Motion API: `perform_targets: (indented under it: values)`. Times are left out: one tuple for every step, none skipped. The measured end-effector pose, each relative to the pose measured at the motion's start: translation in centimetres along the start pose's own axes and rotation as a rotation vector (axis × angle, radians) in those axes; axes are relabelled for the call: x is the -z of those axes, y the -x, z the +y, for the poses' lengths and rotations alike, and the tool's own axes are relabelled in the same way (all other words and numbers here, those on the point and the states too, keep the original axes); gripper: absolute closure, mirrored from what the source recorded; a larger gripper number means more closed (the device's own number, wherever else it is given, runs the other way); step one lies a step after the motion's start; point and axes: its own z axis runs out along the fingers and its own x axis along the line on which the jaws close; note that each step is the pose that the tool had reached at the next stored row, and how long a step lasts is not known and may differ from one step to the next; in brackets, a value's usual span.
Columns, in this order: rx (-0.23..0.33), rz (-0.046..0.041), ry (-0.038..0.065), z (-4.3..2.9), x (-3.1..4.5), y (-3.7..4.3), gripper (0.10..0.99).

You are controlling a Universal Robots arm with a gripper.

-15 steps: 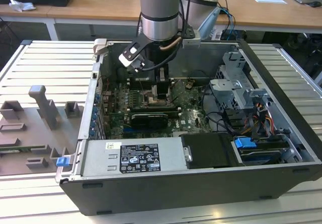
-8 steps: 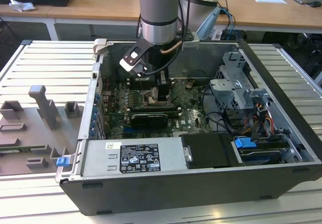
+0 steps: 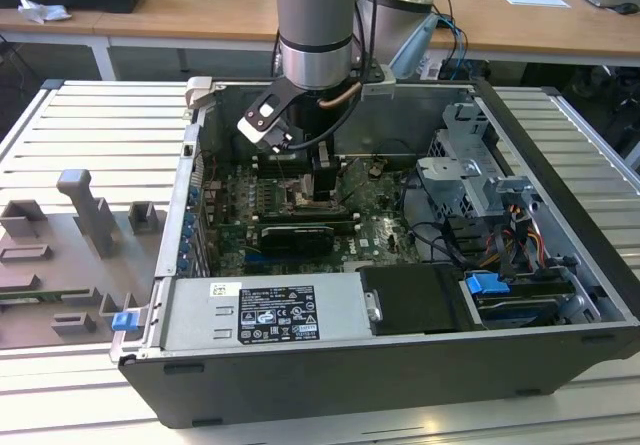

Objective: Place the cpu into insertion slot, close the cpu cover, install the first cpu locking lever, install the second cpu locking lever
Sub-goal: 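Place the cpu into insertion slot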

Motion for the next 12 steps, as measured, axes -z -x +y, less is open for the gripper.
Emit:
perform_targets:
  values:
    - [0.000,0.0000,0.000,0.00,0.00,0.00,0.545]
    - [0.000,0.0001,0.000,0.00,-0.01,0.00,0.545]
    - [0.000,0.0000,0.000,-0.02,-0.03,0.00,0.545]
    - [0.000,0.0000,0.000,-0.02,-0.04,0.00,0.545]
    - [0.000,0.0003,0.000,-0.05,-0.08,0.00,0.545]
    - [0.000,0.0003,0.000,-0.08,-0.15,-0.01,0.545]
    - [0.000,0.0001,0.000,-0.13,-0.23,0.00,0.545]
    - [0.000,0.0001,0.000,-0.19,-0.50,0.00,0.545]
    - [0.000,0.0002,0.000,-0.27,-0.84,-0.06,0.545]
    - [0.000,-0.0001,0.000,-0.28,-1.00,-0.18,0.545]
    - [0.000,-0.0001,0.000,-0.28,-1.07,-0.28,0.545]
    - [0.000,0.0001,0.000,-0.29,-1.12,-0.36,0.545]
